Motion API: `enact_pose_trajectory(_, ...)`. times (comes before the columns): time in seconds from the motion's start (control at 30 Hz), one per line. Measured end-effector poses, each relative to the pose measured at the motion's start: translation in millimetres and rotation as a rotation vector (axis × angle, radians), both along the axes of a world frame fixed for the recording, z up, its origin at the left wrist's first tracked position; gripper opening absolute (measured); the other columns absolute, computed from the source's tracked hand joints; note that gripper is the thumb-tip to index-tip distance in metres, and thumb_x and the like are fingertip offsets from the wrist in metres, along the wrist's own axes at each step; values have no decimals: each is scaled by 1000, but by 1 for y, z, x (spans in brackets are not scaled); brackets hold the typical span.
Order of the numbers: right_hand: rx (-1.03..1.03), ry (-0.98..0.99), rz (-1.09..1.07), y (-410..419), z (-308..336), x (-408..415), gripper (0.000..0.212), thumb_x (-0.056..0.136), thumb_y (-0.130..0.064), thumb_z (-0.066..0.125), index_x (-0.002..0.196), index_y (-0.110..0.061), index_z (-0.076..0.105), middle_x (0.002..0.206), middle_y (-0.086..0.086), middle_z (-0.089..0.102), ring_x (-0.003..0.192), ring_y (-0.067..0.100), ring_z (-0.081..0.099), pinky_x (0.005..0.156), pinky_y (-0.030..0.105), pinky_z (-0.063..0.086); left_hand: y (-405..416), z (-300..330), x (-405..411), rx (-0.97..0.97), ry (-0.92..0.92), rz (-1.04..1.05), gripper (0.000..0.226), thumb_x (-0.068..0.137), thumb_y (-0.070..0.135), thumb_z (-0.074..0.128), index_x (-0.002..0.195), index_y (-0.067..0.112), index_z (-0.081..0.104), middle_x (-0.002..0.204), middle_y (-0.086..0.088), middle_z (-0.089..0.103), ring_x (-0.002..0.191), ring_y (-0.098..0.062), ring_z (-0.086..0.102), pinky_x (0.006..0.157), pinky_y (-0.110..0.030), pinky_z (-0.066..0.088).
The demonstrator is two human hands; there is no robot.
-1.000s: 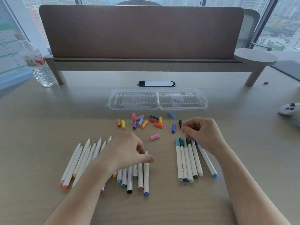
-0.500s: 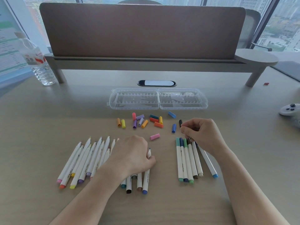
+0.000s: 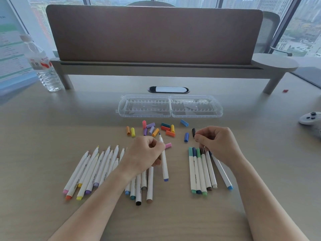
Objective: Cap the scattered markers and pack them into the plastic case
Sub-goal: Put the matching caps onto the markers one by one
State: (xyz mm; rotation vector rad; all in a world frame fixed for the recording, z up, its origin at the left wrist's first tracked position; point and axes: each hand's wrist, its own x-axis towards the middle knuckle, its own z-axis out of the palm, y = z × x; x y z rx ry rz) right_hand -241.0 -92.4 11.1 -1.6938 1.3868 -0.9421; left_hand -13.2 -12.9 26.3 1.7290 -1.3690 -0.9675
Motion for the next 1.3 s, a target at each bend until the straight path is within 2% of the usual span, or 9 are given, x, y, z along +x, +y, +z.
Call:
enact_pose_trajectory(0.13,12,-21,-20,0,2,-2,5,87,-13,75,85,-17,76,70,2,74,62,21,68,60,26,58,-2,4,0,63,190,22,17,95,11,58,87,2,69,71,-9,75,68,-21,74,61,-27,58)
enact_pose_trajectory(0.3,52,-128,-80,-2,4,-7,10,93,-8,66,90,-12,75,74,5,75,60,12,65,59,24,55,-3,5,0,81,296,13,8,93,6,63,95,0,68,78,-6,77,75,-18,76,65,-24,60)
enact_pose_trajectory(0.47,64,-201,-216,-5,4,-15,15,97,-9,60,91,-13,74,73,5,74,59,11,62,57,23,54,-4,6,-1,81,444,22,14,96,2,61,104,-8,64,73,1,77,71,-9,75,63,-19,59)
enact_pose_trajectory(0.7,77,-249,-282,-9,2,-19,21,101,-14,54,92,-10,73,76,10,73,60,15,61,55,27,51,-7,2,3,100,600,58,24,98,7,60,115,-10,58,101,-23,75,99,-30,74,82,-31,61)
enact_pose_trajectory(0.8,84,-199,-271,-10,1,-17,18,99,-15,58,92,-11,74,75,7,73,58,13,60,56,27,52,-9,0,3,91,643,86,19,99,5,58,111,-9,59,104,-26,74,101,-35,73,81,-32,62)
enact_pose_trajectory(1.0,-44,181,-56,-15,1,-1,11,90,-16,69,91,-23,77,75,-11,73,67,4,66,67,22,56,-10,4,5,73,721,121,13,102,3,51,108,-6,58,99,-27,74,93,-37,75,69,-27,63)
enact_pose_trajectory(1.07,-98,418,77,-22,5,8,17,90,-19,67,104,-25,77,87,-15,70,81,5,62,74,22,50,-9,7,5,66,741,131,13,102,3,49,106,-6,59,95,-27,74,87,-35,76,64,-25,61)
enact_pose_trajectory(1.17,-118,724,183,-31,7,21,32,91,-31,66,122,-36,67,108,-10,56,113,18,44,91,32,32,-9,9,5,51,767,167,12,101,2,51,104,-1,62,87,-21,76,76,-29,77,60,-25,60)
enact_pose_trajectory(1.3,-133,763,186,-31,0,34,18,89,-34,69,106,-40,73,110,-11,51,110,18,32,86,33,20,-10,8,7,34,774,190,18,99,2,56,114,3,65,86,-12,75,71,-23,76,61,-25,60)
